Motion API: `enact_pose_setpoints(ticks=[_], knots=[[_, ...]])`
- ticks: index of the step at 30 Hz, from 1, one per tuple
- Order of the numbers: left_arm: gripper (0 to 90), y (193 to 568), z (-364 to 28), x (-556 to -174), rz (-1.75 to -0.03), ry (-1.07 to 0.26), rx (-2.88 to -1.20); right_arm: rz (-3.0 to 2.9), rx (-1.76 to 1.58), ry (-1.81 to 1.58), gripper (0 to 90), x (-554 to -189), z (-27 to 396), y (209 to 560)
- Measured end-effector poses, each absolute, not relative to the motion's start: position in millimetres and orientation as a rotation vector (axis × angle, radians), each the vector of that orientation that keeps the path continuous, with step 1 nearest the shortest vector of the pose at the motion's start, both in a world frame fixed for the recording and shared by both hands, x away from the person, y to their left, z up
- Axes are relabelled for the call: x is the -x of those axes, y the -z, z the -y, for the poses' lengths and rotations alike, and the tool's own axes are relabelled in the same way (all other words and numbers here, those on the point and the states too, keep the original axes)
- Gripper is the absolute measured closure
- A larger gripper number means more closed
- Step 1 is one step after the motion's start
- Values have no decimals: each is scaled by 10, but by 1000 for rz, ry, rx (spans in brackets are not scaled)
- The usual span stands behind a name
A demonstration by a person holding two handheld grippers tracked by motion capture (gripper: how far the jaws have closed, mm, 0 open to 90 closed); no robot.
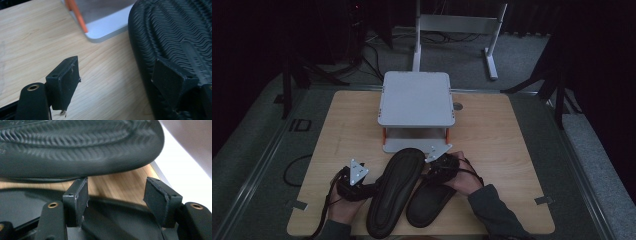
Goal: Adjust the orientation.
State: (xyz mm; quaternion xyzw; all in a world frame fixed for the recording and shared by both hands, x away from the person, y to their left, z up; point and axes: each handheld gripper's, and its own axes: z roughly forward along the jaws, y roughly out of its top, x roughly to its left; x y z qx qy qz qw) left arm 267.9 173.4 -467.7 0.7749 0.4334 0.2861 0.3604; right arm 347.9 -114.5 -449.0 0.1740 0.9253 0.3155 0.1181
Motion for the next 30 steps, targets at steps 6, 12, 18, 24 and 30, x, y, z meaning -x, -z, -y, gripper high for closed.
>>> enact_pose_setpoints(ticks=[6, 12, 18, 24, 30], knots=[[232, 4758, -1813, -2728, -1167, -758, -2014, -2705, -453, -894, 371, -3457, 897, 4475], [240, 4789, -1900, -2741, -1230, -795, -1996, -2721, -440, -1044, 377, -3428, 731, 4347], [240, 4581, -1957, -2622, -1198, -745, -1886, -2736, -363, -1047, 368, -3361, 499, 4350], [240, 4330, -1898, -2510, -1108, -699, -1833, -2751, -384, -1112, 365, -3360, 426, 4345], [239, 4307, -1829, -2580, -1097, -719, -1878, -2761, -350, -1211, 349, -3340, 339, 4311]])
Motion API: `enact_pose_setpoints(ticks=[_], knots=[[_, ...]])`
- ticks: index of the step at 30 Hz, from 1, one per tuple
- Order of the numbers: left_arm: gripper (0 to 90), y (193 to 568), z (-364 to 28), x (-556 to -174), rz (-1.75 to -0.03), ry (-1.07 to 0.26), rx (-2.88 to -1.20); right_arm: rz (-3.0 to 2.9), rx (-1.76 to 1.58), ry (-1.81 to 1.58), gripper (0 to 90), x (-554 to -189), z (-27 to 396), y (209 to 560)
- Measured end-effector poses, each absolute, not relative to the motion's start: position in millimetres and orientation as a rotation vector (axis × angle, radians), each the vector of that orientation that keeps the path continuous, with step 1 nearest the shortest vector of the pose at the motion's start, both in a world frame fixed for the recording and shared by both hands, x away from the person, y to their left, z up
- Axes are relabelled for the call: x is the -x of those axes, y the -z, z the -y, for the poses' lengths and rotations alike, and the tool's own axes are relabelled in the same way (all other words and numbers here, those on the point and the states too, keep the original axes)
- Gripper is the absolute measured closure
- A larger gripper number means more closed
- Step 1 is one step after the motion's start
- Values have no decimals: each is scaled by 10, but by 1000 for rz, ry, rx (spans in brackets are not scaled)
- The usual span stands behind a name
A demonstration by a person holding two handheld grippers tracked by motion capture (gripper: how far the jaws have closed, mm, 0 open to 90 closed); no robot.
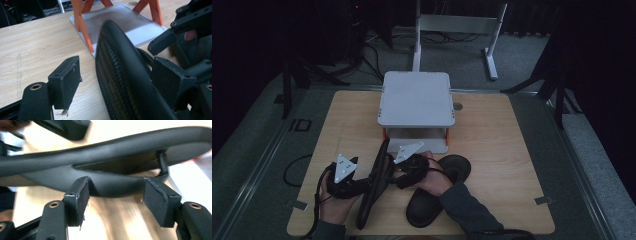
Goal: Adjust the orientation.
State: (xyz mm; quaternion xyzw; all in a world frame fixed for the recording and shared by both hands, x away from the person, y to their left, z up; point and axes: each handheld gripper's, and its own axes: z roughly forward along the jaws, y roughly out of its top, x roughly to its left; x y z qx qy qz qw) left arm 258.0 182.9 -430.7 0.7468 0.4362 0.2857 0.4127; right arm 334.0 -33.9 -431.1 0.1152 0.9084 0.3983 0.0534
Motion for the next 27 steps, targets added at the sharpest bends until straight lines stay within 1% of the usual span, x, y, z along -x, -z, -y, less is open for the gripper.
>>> enact_pose_setpoints(ticks=[1, 3, 6, 8, 11, 14, 17, 20, 22, 27], knots=[[241, 4325, -1839, -2599, -1112, -710, -1876, -2756, -348, -1208, 339, -3332, 337, 4311], [241, 4376, -1840, -2619, -1150, -761, -1914, -2747, -343, -1208, 317, -3321, 358, 4317], [241, 4447, -1860, -2611, -1169, -755, -1940, -2738, -354, -1218, 309, -3341, 415, 4319], [240, 4447, -1873, -2581, -1175, -747, -1917, -2736, -352, -1208, 305, -3351, 443, 4325], [241, 4376, -1864, -2560, -1146, -723, -1877, -2733, -370, -1187, 314, -3353, 483, 4330], [240, 4286, -1781, -2577, -1097, -719, -1879, -2741, -359, -1176, 323, -3338, 469, 4339], [240, 4259, -1686, -2638, -1069, -717, -1897, -2746, -345, -1181, 312, -3317, 448, 4337], [238, 4311, -1634, -2706, -1060, -718, -1926, -2738, -326, -1184, 290, -3291, 485, 4295], [236, 4330, -1651, -2719, -1060, -698, -1912, -2740, -329, -1184, 284, -3298, 527, 4271], [236, 4309, -1757, -2676, -1069, -713, -1894, -2765, -352, -1121, 267, -3374, 555, 4307]])
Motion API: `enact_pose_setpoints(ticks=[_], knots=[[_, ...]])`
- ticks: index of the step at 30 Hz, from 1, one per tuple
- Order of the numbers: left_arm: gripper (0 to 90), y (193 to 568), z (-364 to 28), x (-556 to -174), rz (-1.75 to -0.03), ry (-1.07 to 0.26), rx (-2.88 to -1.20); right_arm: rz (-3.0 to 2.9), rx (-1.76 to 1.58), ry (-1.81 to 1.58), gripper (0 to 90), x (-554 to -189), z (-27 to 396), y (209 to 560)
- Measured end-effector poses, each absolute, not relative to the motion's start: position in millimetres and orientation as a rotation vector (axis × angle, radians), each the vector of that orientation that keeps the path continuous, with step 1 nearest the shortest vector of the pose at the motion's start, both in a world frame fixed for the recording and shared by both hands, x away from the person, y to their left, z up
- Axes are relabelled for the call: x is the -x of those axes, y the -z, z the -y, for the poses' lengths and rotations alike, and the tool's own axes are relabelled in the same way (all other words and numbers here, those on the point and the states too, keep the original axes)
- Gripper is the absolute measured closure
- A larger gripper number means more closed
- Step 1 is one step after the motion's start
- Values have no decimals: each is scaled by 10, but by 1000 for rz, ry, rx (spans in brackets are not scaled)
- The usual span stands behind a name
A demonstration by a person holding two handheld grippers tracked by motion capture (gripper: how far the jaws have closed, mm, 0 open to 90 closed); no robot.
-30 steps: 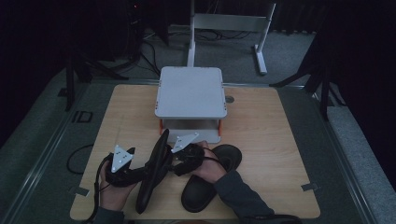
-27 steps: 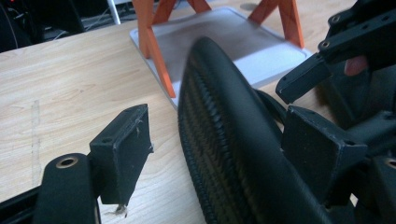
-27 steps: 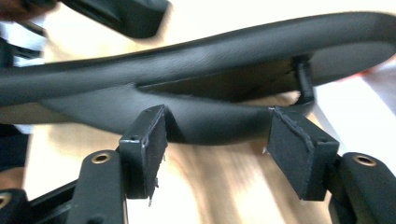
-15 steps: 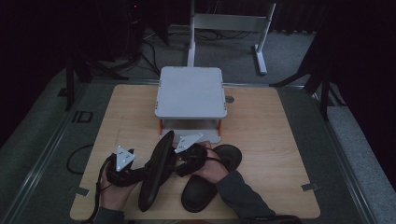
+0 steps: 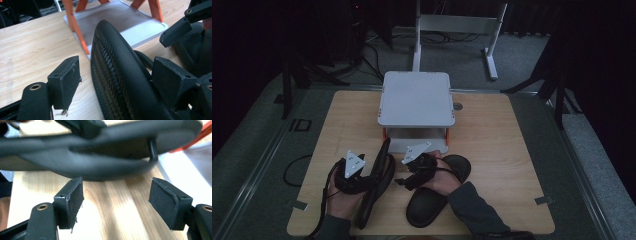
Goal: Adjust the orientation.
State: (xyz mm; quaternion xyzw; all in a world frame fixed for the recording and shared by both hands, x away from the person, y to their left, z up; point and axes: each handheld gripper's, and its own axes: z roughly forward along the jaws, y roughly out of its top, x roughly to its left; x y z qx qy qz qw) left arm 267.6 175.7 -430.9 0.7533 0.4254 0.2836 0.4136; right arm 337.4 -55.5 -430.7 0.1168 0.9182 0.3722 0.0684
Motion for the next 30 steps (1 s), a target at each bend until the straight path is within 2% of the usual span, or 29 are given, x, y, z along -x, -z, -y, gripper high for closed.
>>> enact_pose_setpoints(ticks=[7, 18, 23, 30], knots=[[237, 4278, -1941, -2637, -1116, -737, -1852, -2790, -365, -1084, 277, -3465, 311, 4423], [237, 4298, -2008, -2632, -1140, -752, -1874, -2767, -609, -1172, 510, -3792, -58, 4601], [242, 4281, -2085, -2581, -1138, -745, -1805, -2771, -680, -1231, 699, -3843, -202, 4581], [242, 4178, -2212, -2481, -1128, -771, -1727, -2755, -734, -1305, 748, -3746, -95, 4460]])
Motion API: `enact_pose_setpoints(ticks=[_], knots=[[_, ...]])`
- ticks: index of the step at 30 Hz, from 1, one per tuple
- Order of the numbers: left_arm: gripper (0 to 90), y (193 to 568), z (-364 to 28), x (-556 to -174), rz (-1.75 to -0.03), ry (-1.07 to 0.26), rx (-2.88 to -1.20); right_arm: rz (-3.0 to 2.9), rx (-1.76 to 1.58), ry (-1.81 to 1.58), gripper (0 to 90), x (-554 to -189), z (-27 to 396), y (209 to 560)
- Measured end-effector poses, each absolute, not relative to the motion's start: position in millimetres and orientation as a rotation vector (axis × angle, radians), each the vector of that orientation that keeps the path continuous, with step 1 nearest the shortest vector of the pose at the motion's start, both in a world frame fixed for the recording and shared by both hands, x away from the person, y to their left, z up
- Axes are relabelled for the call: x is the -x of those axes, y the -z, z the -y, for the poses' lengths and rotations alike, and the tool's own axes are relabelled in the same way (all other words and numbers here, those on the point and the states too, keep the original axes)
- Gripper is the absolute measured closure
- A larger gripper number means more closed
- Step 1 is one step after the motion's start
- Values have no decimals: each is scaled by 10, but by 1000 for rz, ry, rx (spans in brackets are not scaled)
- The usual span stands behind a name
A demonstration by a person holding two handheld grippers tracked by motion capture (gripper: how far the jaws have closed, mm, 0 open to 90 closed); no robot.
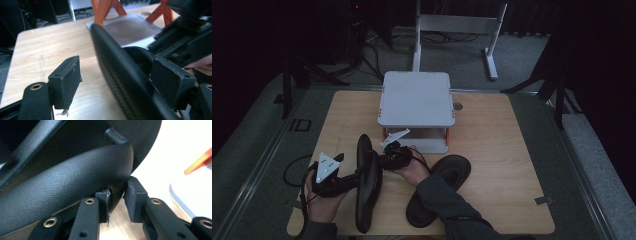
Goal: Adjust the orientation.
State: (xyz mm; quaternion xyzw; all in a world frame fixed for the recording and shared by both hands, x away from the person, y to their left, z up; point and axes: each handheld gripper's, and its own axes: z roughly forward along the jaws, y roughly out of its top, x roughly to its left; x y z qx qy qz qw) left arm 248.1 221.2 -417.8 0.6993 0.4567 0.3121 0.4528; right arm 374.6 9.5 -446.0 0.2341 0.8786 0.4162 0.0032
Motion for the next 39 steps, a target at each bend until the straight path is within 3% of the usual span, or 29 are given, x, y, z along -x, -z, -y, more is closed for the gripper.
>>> enact_pose_setpoints(ticks=[5, 19, 31, 39], knots=[[242, 4173, -2237, -2477, -1137, -782, -1719, -2707, -712, -1296, 779, -3621, 149, 4289], [242, 4245, -2167, -2532, -1137, -770, -1749, -2475, -875, -1356, 793, -3289, 1478, 3651], [242, 4344, -2156, -2584, -1158, -761, -1770, -2195, -1230, -1206, 791, -3364, 2693, 3613], [242, 4362, -2148, -2593, -1159, -755, -1775, -2157, -1379, -704, 789, -3623, 2888, 3914]])
